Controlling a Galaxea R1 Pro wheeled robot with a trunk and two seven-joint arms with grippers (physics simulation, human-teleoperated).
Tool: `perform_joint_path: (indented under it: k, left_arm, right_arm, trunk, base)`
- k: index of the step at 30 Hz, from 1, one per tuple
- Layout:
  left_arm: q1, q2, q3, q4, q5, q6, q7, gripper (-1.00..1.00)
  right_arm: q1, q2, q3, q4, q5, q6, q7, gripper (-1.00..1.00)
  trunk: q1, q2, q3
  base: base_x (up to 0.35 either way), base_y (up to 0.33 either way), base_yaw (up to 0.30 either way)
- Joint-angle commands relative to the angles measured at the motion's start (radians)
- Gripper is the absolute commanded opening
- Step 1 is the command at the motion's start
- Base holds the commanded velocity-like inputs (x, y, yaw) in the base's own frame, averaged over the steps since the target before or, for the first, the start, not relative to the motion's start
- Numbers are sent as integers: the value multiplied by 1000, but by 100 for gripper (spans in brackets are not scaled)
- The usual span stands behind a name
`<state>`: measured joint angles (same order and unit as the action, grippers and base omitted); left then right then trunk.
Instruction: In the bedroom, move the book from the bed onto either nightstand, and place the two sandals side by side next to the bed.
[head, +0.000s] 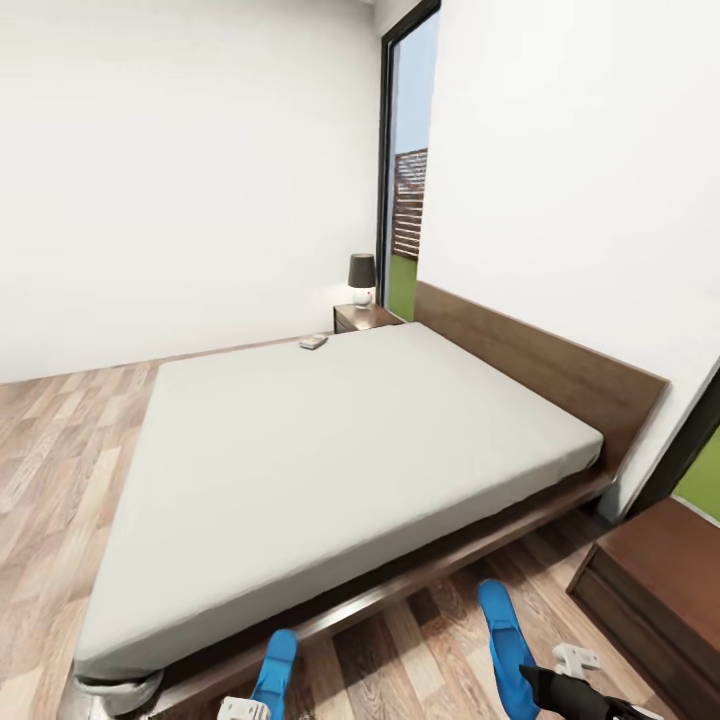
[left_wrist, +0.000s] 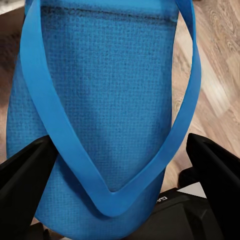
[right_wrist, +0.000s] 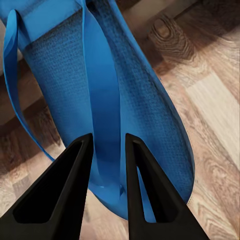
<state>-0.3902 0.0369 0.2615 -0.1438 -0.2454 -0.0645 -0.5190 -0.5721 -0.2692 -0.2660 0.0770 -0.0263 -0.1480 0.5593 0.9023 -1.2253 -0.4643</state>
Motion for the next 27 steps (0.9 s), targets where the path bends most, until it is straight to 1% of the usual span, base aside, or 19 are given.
perform_joint_path:
  k: [1,27]
  left_arm:
    - [-1,0,7,1,-11,-6,-3,-100]
    - [-1,0,7,1,-11,-6,-3,-100]
  right_arm:
    - [-2,-1,-2,4,-4,-5,6,-100]
    - [-2,-1,-2,4,-4,-5,7,-100]
  trunk:
    - [0,-1,-1]
    - [0,-1,-1]
  base:
    - [0,0,292]
    - [0,0,293]
